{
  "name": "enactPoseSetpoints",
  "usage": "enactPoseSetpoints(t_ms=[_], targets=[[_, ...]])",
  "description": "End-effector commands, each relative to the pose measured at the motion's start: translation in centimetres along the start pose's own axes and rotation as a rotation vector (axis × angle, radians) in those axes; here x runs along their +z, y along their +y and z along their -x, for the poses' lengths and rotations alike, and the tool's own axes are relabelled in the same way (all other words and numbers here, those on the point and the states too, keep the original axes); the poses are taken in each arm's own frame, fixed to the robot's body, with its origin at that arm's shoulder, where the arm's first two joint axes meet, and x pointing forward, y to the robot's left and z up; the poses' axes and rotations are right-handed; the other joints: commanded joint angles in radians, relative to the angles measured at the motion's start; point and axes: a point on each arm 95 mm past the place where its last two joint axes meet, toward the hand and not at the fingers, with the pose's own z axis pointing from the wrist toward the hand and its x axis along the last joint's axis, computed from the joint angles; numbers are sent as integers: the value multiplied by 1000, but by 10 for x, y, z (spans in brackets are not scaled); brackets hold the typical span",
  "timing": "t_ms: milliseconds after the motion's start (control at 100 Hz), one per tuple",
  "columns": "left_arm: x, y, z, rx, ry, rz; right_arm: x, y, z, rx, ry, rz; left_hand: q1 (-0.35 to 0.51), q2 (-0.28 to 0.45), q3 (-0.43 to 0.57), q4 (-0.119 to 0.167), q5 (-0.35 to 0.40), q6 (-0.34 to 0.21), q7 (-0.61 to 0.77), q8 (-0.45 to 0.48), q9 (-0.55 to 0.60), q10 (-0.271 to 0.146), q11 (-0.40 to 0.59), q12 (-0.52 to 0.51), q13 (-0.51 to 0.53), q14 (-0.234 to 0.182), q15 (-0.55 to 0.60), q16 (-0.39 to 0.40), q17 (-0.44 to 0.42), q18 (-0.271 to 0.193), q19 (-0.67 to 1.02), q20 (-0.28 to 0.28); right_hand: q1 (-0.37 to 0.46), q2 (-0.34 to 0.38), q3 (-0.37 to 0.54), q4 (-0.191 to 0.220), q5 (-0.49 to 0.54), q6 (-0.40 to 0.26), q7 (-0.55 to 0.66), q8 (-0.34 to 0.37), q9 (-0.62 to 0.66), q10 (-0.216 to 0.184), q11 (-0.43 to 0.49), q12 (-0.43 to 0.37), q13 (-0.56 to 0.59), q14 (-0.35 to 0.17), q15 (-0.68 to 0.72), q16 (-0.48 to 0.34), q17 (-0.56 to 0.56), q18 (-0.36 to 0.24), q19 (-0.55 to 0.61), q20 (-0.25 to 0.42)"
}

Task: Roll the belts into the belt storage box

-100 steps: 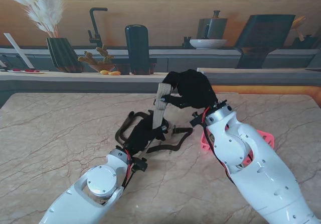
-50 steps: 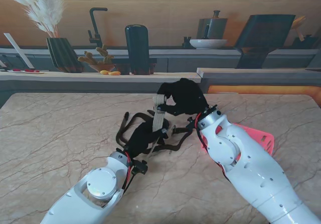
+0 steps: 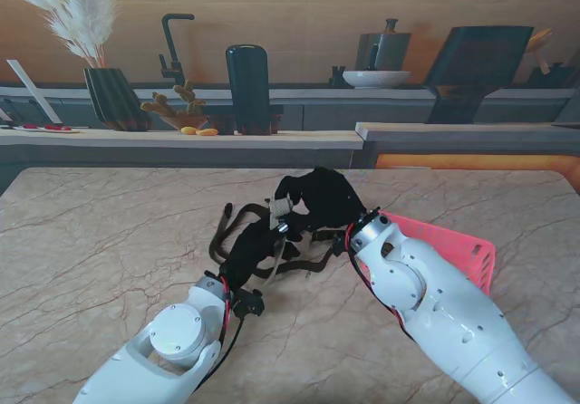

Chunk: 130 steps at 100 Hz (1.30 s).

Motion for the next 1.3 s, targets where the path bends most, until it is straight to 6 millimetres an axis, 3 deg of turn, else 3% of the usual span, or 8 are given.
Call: enactPoseSetpoints(t_ms=[0,150,290,680,900,1040,1170,1290], targets=[[1,3,-5,-22,29,10,-10,-18,-1,10,4,-53,-99,-70,44,-5,-91,-112,-109,-17,-46,-33,-37,-16,-26,-43,-43,-27,-13,9,-34,-1,56,96,90,7,103,-164,157,24,5,-18,17,-13,1,-34,-3,-8,-15,-12,30,-16],[0,2,-6,-65,34,20,-13,-30,-1,25,3,-100,-195,-119,88,-47,-153,-114,-177,-45,-117,-35,-81,-34,-86,-55,-151,-63,-38,32,-100,-4,58,93,92,8,104,-166,159,24,5,-16,16,-14,1,-33,-8,-12,-19,-8,29,-20],[-1,2,-7,-101,29,15,-16,-43,0,32,6,-145,-219,-113,95,-57,-180,-114,-197,-53,-141,-32,-93,-37,-96,-54,-169,-66,-43,35,-114,-2,57,91,95,8,101,-163,158,23,2,-14,15,-15,-3,-30,-14,-15,-24,-4,27,-24],[-3,3,-10,-154,10,-22,-21,-64,-2,14,75,-232,-122,-7,21,-25,-181,-107,-157,-38,-85,-36,-24,4,-31,-60,-80,-20,-1,-10,-68,40,25,-7,109,-4,44,-89,125,29,-69,19,13,-4,-50,-12,-38,-26,-53,17,18,-38],[-4,4,-13,-170,-2,-45,-25,-64,-3,-5,92,-249,245,97,42,34,-169,-121,-47,-3,-37,-72,49,29,37,-96,2,-12,61,-42,-8,44,7,-45,84,-8,-3,-40,97,39,-130,44,21,0,-89,-4,-53,-32,-70,22,8,-44],[-4,4,-14,-156,-14,-58,-28,-57,-3,-32,103,-246,583,58,-6,-14,-150,-141,44,17,80,-86,-91,227,79,-115,77,33,96,-57,28,48,-40,-42,99,12,-9,8,-28,118,-186,57,14,-3,-130,1,-76,-44,-97,30,-9,-47],[-2,3,-13,-118,-19,-56,-31,-37,-8,-63,118,-185,695,80,-29,-7,-147,-151,88,34,61,-94,-77,324,87,-130,160,119,103,-55,56,74,-112,-4,122,126,-55,28,-164,246,-270,62,-6,-4,-179,-3,-117,-61,-131,34,-38,-39],[1,3,-11,-56,-17,-53,-35,-12,-17,-82,114,-91,746,103,-47,14,-164,-159,102,54,22,-96,-27,410,82,-126,205,199,97,-51,67,101,-144,36,80,134,-149,21,-193,299,-340,65,-21,-4,-202,-9,-173,-87,-146,28,-59,-40]])
